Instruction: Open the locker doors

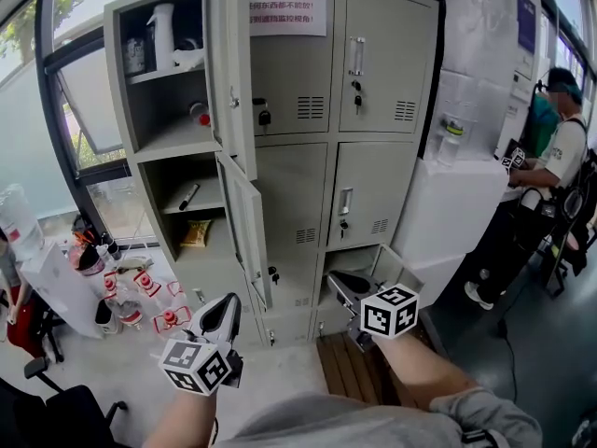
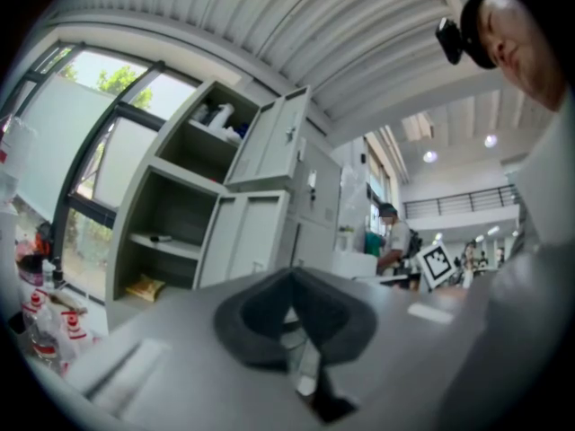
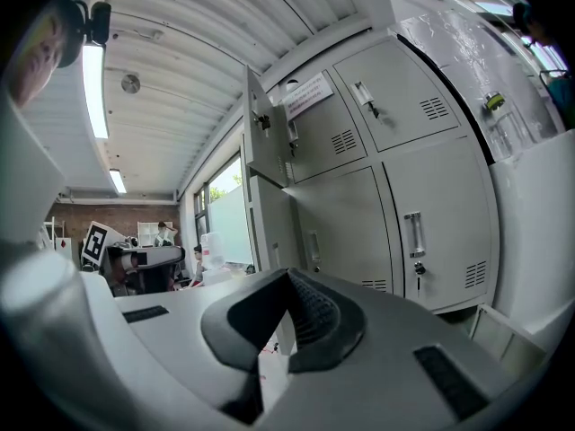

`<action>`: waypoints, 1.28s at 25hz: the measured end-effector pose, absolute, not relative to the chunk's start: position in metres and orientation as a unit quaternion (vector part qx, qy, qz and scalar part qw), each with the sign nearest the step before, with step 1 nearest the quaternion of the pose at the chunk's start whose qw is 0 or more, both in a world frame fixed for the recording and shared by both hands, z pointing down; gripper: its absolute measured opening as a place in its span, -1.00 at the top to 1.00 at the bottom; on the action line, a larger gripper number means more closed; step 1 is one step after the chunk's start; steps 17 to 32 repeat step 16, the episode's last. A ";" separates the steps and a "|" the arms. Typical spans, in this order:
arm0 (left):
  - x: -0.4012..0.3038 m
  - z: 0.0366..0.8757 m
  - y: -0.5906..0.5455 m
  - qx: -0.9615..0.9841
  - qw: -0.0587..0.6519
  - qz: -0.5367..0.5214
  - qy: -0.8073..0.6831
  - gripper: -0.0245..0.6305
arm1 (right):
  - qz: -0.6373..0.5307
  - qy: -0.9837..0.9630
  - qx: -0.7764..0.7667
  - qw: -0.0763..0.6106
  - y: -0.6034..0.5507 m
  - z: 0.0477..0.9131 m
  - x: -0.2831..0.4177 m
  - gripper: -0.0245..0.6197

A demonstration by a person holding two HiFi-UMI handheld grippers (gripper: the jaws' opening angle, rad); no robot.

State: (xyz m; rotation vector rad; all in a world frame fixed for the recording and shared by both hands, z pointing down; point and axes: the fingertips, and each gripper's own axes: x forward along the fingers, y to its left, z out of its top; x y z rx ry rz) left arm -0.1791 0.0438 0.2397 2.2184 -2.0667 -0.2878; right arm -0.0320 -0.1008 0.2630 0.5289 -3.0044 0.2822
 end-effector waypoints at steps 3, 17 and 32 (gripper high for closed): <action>-0.178 0.240 0.041 0.729 0.051 -0.095 -0.676 0.91 | 0.094 -0.979 0.174 0.039 -0.104 0.265 -0.031 0.90; -0.176 0.237 0.037 0.735 0.049 -0.089 -0.670 0.91 | 0.089 -0.979 0.179 0.040 -0.107 0.264 -0.031 0.90; -0.176 0.237 0.037 0.735 0.049 -0.089 -0.670 0.91 | 0.089 -0.979 0.179 0.040 -0.107 0.264 -0.031 0.90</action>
